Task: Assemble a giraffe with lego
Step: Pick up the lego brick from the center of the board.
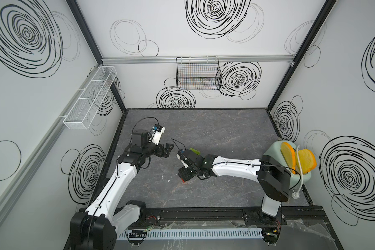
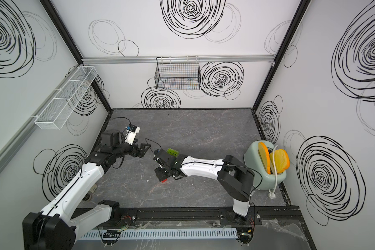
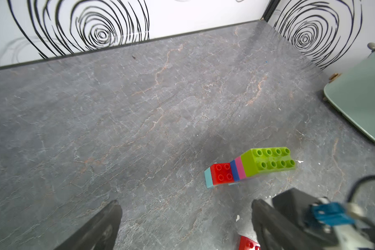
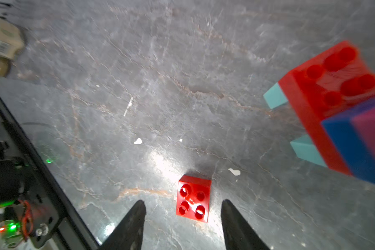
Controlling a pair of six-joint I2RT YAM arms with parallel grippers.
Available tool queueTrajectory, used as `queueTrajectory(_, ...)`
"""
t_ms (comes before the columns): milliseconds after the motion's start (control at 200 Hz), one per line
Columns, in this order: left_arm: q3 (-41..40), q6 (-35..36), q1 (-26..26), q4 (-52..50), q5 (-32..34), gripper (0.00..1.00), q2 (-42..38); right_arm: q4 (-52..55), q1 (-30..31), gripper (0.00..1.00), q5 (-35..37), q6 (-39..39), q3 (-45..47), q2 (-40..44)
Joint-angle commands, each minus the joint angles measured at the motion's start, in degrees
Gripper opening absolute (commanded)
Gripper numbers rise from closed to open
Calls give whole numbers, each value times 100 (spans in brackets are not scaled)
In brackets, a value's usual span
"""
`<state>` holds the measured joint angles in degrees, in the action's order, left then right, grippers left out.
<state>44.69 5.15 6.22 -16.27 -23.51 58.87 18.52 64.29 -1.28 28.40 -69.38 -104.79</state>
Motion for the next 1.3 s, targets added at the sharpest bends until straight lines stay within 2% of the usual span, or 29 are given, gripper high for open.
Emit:
queueTrajectory(0,-251,147,-226,631,13,98,-373,525,-4,59,361,-90,-183,-155)
queueTrajectory(215,-446,127,-488,781,-49,98,-537,535,21,58,227,-17,-203,-365)
queueTrajectory(921,-522,146,-501,837,-79,98,-595,884,277,53,284,-19,-709,-878)
queueTrajectory(1291,-543,154,-499,856,-75,98,-598,939,277,37,276,-45,-743,-896)
